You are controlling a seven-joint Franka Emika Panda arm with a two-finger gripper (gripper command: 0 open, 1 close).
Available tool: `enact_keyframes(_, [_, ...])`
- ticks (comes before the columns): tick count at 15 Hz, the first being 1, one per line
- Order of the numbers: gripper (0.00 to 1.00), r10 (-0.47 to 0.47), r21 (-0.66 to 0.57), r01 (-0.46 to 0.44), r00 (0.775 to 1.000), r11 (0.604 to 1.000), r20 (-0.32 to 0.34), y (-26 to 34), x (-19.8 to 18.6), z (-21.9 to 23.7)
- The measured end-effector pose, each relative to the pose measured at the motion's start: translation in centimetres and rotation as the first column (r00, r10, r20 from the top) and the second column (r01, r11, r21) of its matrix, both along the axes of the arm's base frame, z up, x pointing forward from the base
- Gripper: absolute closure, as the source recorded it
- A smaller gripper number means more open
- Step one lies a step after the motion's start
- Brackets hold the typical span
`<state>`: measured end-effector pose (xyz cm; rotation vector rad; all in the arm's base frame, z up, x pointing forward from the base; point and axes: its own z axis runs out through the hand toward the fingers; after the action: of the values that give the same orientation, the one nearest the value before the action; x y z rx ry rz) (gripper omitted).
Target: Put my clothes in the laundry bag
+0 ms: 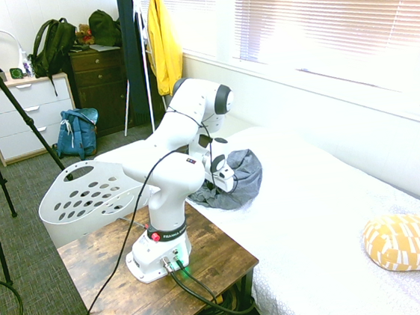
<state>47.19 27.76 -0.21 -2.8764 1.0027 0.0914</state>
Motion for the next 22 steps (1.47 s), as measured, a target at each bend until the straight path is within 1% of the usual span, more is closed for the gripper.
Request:
enact_keyframes(7, [1.0,-0.001,-0.005,0.001,1.0,1.0,-0.001,-0.2,0.9,1.7])
enact_keyframes(9, [1.0,0.007,-0.012,-0.007,1.0,1.0,0.011,0.1,1.8,3.8])
enact_keyframes(10, [1.0,0.013,-0.016,-0.012,1.0,1.0,0.025,0.6,2.4,5.6])
enact_keyframes(12, [1.0,0.023,-0.012,-0.022,0.998,1.0,0.059,1.9,3.0,10.7])
enact_keyframes(14, [1.0,0.03,-0.001,-0.03,0.995,1.0,0.095,3.5,3.2,16.8])
enact_keyframes(16, [1.0,0.042,-0.009,-0.041,0.99,0.999,0.134,5.9,2.7,23.8])
enact_keyframes(17, [1.0,0.048,-0.013,-0.047,0.986,0.999,0.16,7.6,2.1,28.1])
enact_keyframes(19, [1.0,0.068,-0.016,-0.066,0.974,0.998,0.215,11.0,-0.5,37.5])
enact_keyframes(20, [1.0,0.079,-0.012,-0.078,0.968,0.997,0.237,12.5,-2.6,42.4])
enact_keyframes(22, [1.0,0.11,-0.003,-0.114,0.957,0.994,0.267,14.6,-8.6,51.6])
